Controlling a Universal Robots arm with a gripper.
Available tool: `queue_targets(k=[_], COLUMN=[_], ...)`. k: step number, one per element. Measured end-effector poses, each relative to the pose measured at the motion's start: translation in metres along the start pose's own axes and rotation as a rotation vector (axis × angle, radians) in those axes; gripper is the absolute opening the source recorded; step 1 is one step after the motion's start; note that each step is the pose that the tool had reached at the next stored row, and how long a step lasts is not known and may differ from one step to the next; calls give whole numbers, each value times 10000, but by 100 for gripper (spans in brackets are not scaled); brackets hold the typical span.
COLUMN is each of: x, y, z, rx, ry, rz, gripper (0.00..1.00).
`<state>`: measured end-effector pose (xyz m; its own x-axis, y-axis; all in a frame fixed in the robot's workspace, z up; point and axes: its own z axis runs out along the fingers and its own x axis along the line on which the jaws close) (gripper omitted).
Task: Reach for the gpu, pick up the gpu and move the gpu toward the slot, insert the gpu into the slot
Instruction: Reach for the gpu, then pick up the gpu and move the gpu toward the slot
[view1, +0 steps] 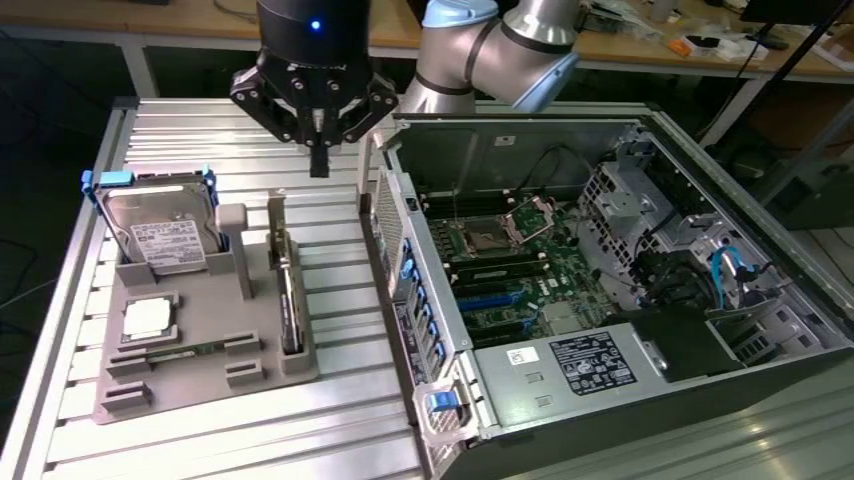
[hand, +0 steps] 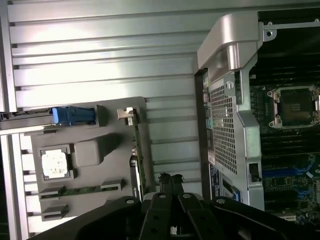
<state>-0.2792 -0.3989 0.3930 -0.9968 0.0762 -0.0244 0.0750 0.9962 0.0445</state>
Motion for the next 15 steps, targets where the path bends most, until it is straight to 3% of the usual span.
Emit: queue_targets(k=[10, 15], x=[382, 424], y=[-29, -32], z=[-5, -7], rx=[-1, 0], ry=[-1, 0], rz=[1, 0], gripper=[11, 11])
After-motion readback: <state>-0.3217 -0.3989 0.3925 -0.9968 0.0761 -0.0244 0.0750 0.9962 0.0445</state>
